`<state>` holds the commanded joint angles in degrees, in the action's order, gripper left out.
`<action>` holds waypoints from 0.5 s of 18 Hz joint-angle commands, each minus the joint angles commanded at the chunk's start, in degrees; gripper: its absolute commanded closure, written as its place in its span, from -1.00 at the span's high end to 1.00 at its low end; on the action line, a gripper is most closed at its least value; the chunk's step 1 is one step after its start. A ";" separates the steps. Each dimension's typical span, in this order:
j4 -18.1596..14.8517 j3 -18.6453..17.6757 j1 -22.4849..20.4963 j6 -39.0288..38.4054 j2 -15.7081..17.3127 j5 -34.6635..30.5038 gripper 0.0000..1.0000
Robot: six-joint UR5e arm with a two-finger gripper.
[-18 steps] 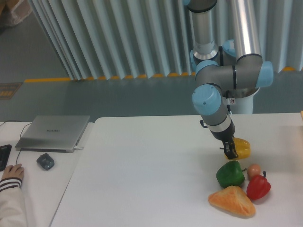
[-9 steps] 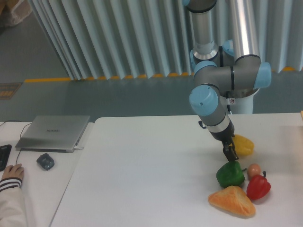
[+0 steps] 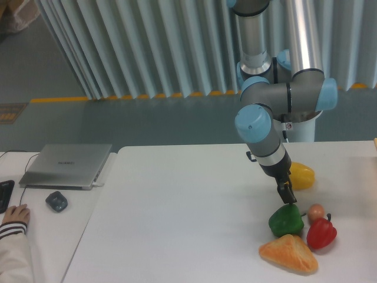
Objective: Place the yellow pepper on the table
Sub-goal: 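Open the gripper to release the yellow pepper and lower it past, then raise the open gripper up away from the yellow pepper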
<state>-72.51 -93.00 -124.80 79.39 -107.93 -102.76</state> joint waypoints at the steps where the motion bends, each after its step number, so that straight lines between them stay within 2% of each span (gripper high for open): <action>1: 0.00 0.70 -0.09 -0.11 0.09 1.15 1.00; 3: 0.26 1.06 -0.27 2.68 0.44 1.16 1.00; 5: 0.26 1.06 -0.35 9.71 0.44 0.99 1.00; 7: 0.35 1.24 -0.53 8.95 0.53 1.51 1.00; 9: 3.85 1.41 -0.53 3.27 0.44 2.74 1.00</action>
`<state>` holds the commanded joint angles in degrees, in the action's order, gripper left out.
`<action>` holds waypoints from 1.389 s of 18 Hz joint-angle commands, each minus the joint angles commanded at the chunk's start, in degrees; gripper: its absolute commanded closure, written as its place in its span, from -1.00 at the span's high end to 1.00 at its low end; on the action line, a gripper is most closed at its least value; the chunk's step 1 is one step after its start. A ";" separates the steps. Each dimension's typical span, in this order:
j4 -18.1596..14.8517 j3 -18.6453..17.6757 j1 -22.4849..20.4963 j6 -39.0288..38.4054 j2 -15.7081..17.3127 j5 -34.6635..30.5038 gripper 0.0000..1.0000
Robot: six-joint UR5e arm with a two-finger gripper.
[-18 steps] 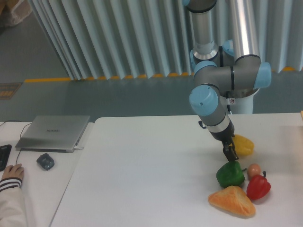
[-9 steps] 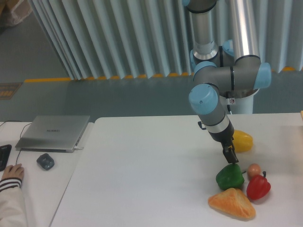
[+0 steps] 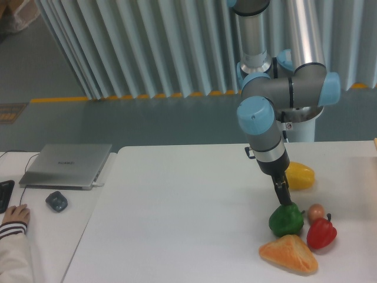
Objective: Place the yellow pepper on the table
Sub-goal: 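Raise the open gripper up away from the yellow pepper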
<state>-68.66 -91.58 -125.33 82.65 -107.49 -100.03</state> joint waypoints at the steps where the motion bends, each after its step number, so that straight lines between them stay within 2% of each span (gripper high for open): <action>1: 2.37 0.26 0.00 -3.69 -0.26 0.79 1.00; 2: 3.44 0.96 0.00 -5.90 -0.61 1.84 1.00; 6: 3.27 3.51 -1.75 -6.89 -1.06 4.39 1.00; 9: 3.36 4.39 -4.30 -6.80 -0.79 10.79 1.00; 10: 2.32 6.05 -4.31 -6.89 -1.05 12.04 1.00; 11: -0.30 6.76 -4.31 -6.54 -1.06 11.96 1.00; 14: -4.80 7.73 -6.32 -5.49 -0.27 11.96 1.00; 15: -6.20 8.17 -6.76 -3.22 0.08 11.79 1.00; 16: -7.96 8.35 -8.16 3.41 0.78 10.74 1.00; 18: -8.33 8.61 -9.05 8.39 1.23 10.47 1.00; 25: -7.98 9.14 -8.88 4.80 1.32 11.08 1.00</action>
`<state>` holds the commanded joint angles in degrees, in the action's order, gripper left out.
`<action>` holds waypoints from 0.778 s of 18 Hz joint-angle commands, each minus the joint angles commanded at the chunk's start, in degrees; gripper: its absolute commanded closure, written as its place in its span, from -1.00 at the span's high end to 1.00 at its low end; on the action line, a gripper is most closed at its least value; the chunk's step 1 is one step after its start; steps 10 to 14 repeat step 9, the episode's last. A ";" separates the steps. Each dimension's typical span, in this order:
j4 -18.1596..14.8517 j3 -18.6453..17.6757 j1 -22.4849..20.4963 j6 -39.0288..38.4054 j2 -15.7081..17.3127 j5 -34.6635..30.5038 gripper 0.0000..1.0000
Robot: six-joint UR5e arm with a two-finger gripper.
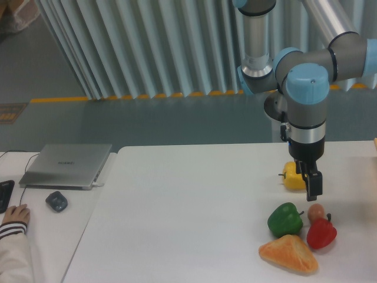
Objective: Place the yellow pepper on the table
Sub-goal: 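Raise the open gripper up away from the yellow pepper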
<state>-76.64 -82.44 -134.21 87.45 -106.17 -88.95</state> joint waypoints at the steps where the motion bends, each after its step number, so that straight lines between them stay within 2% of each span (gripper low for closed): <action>1: 0.17 -0.52 -0.09 0.43 0.00 0.00 1.00; 14: 0.09 -1.23 -0.18 0.53 0.00 0.26 1.00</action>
